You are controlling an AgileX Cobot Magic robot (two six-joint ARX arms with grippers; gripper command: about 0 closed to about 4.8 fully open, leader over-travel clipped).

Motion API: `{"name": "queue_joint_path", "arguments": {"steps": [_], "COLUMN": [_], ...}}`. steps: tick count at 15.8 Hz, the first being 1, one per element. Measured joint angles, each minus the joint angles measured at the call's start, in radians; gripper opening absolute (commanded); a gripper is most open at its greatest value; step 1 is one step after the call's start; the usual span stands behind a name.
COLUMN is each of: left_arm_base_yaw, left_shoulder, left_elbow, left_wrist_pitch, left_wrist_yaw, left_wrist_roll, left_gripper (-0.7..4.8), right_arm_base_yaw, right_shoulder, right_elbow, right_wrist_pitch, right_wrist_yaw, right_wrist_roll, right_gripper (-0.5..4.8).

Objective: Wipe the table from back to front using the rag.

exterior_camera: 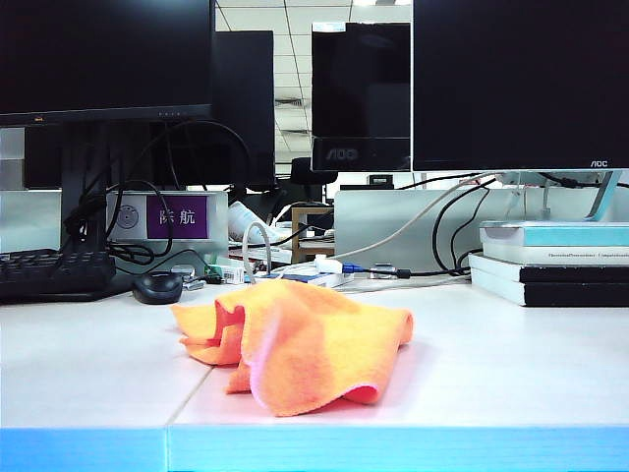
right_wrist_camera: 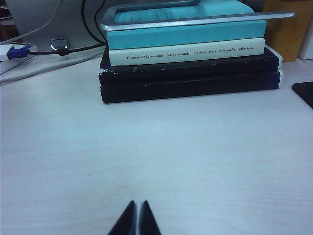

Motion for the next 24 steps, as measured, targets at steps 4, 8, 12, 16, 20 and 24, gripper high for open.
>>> {"name": "queue_joint_path", "arguments": {"steps": [4,8,12,16,20,24], "left_arm_base_yaw": [0.0,0.0,0.0,0.0,0.0,0.0], "left_shoulder": [0.0,0.0,0.014,0.215,0.511,0.708], "left_elbow": [0.0,0.001,0.15,0.331,0.676,0.99], "left_wrist_pitch": [0.0,0.012,0.087,0.107,0.098,-0.097], "left_wrist_yaw": [0.0,-0.001,-0.084,-0.099,-0.106,0.053], "left_wrist_roll": [0.0,-0.077,-0.201,-0.23,-0.249,-0.221], "left_gripper": [-0.03,-0.03,-0.03,-0.03,-0.03,-0.03], "right_arm_base_yaw": [0.0,0.0,0.0,0.0,0.0,0.0], "right_shoulder": [0.0,0.0,0.0,0.047,0.317,0.625], "right_elbow": [0.0,0.011,0.163,0.351,0.616,0.9], "right_wrist_pitch": [0.0,0.066,0.089,0.084,0.068,-0.042], "right_wrist_yaw": [0.0,-0.001,0.003,0.031,0.042,-0.001], "right_wrist_roll": [0.0,0.038,0.105,0.11,0.112,0.113], "right_gripper": [0.21,-0.02,-0.02,-0.03,-0.03,-0.02]}}
